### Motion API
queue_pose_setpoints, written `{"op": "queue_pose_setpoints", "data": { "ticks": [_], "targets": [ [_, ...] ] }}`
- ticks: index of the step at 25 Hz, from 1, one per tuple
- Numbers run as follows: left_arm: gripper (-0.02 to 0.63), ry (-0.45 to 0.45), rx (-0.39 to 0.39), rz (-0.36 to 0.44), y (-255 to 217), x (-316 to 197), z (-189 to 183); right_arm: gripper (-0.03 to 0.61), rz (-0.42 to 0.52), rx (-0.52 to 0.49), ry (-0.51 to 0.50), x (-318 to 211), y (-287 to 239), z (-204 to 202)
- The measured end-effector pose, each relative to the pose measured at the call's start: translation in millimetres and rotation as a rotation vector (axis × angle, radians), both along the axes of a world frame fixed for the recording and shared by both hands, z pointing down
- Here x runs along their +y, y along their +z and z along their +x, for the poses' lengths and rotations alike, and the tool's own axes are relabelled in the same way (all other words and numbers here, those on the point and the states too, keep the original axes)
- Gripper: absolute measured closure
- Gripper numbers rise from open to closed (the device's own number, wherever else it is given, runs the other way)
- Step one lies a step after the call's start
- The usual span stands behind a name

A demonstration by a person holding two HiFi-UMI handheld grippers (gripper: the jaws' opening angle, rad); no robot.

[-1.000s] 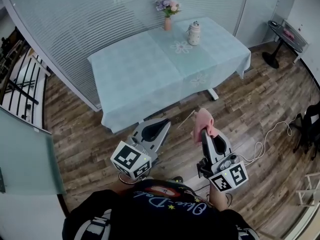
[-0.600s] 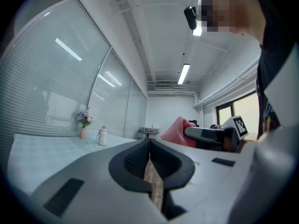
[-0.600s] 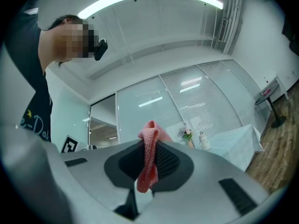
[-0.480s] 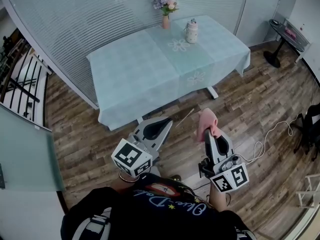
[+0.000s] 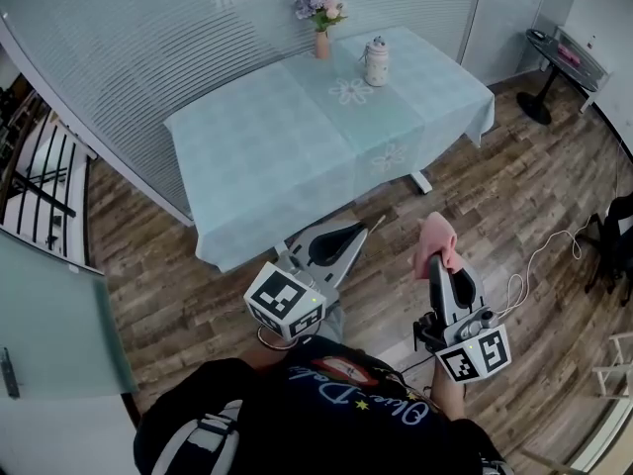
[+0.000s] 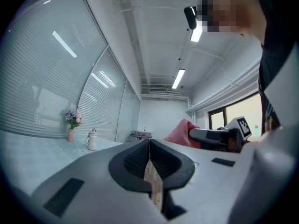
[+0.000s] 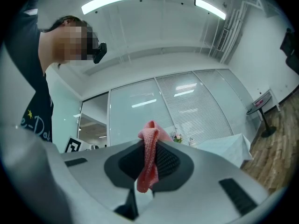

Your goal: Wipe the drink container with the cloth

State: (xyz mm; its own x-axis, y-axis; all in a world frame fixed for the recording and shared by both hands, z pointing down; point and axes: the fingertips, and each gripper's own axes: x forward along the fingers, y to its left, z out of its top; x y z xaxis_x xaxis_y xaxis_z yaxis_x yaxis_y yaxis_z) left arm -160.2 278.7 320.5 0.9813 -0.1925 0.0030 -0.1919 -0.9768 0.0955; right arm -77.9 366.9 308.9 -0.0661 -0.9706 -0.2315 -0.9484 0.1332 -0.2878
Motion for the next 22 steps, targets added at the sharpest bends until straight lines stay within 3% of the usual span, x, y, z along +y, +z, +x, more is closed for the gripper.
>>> {"op": "queue_pose_setpoints", "data": {
  "ticks": [12, 22],
  "targets": [
    [0.607, -0.001, 0.011, -0.037, 9.0, -89.7, 36.4, 0.552, -0.039, -0.005, 0.090, -63.0, 1.8, 50.1],
    [0.607, 0.016, 0.012, -0.075, 21.1, -157.2, 57.7, 0.552, -0.085, 0.001, 0.107, -131.8, 6.9, 69.2]
  ]
}}
